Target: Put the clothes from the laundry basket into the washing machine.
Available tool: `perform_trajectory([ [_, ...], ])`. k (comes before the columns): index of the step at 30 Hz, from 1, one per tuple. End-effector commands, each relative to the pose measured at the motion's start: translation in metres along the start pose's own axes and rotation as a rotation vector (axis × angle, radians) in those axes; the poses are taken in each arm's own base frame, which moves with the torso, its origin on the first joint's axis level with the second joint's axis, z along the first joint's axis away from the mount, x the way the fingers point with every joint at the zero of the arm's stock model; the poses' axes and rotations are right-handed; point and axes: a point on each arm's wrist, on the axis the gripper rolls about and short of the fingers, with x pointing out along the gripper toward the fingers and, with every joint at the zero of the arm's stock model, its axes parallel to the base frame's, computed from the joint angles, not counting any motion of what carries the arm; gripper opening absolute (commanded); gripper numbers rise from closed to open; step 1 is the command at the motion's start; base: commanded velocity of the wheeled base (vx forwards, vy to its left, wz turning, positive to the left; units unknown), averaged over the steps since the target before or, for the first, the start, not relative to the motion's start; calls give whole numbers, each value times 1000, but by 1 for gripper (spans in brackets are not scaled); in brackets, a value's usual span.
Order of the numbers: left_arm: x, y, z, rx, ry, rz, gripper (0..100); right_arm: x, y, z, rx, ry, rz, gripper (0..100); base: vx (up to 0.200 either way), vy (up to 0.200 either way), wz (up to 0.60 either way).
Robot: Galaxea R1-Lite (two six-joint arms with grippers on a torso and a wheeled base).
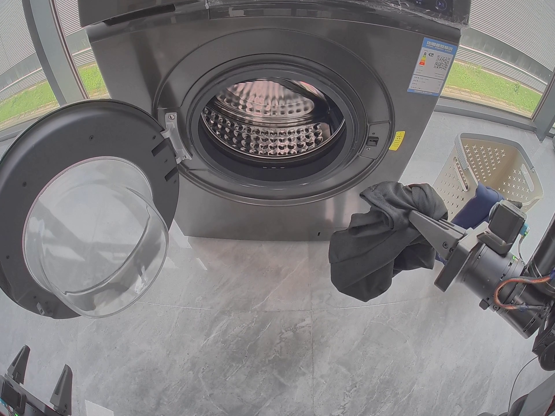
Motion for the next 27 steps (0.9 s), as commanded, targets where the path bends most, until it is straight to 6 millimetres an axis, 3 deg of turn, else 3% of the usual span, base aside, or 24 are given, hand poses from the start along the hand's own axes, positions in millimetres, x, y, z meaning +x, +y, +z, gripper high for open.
perform_trajectory([
  [1, 0, 0, -5, 0, 3, 1, 100, 4, 1, -2, 9, 13, -8, 0, 0, 0, 0],
  [5, 0, 0, -5, 12, 3, -2, 100, 22, 6, -7, 15, 23, -2, 0, 0, 0, 0],
  [11, 0, 0, -5, 46, 2, -12, 100, 58, 33, -8, 29, -3, 45, 0, 0, 0, 0],
  [19, 0, 0, -5, 52, -3, -24, 100, 73, 43, -25, 31, 16, 83, 0, 0, 0, 0],
  [21, -1, -1, 2, 42, -50, -16, 100, 81, 45, -28, 36, -6, 89, 0, 0, 0, 0],
  [22, -7, -2, 24, 34, -168, -37, 100, 87, 46, -29, 38, -20, 93, 0, 0, 0, 0],
  [24, -13, -3, 43, 39, -222, -66, 100, 92, 49, -32, 35, -25, 99, 0, 0, 0, 0],
  [27, -6, -6, 38, 49, -99, -180, 100, 101, 53, -35, 33, -32, 105, 0, 0, 0, 0],
])
